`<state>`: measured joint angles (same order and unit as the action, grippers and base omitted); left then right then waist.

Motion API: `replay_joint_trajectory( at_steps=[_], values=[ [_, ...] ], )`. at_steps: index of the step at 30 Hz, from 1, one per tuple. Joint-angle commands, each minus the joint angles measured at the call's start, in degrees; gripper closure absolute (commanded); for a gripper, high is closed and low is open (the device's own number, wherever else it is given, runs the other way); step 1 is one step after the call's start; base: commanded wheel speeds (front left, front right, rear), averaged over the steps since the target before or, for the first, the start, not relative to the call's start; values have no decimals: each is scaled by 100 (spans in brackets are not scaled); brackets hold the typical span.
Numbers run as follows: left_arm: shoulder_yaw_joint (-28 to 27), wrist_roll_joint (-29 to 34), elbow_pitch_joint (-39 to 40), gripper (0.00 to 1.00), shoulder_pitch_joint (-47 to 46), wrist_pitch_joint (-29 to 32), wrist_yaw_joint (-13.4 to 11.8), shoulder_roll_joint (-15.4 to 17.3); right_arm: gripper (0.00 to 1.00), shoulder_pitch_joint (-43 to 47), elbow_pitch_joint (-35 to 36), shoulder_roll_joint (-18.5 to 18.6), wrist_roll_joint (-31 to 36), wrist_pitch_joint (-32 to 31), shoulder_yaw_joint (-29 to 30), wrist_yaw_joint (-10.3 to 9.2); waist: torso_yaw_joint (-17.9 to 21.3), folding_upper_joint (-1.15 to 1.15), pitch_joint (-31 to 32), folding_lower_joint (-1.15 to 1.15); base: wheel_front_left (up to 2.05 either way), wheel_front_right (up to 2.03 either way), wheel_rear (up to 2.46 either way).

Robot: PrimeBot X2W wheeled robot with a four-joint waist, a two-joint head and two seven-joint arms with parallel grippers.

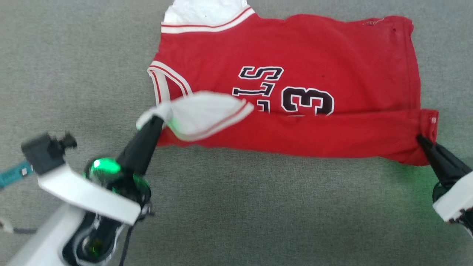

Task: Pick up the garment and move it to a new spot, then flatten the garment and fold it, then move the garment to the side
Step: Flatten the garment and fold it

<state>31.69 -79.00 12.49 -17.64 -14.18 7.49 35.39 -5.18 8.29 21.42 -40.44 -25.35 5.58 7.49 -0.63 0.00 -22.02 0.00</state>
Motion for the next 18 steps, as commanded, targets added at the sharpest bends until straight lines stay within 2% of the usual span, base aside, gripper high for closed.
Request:
replay_joint_trajectory(
  at_steps=[1,7,18],
  values=[
    [35,-90,-128,100,-295,70,-4,-3,100,-163,-107,-59,22,86,4,0,39,0,-129,0,0,0,0],
    [176,-329,-774,100,-1140,197,-4,-29,100,-491,-477,-135,80,315,-110,-1,100,0,-420,0,0,0,0],
    [522,-406,-1991,100,-1836,110,-4,-65,100,-880,-1052,-224,174,790,-397,-2,276,0,-741,0,0,0,0]
  ],
)
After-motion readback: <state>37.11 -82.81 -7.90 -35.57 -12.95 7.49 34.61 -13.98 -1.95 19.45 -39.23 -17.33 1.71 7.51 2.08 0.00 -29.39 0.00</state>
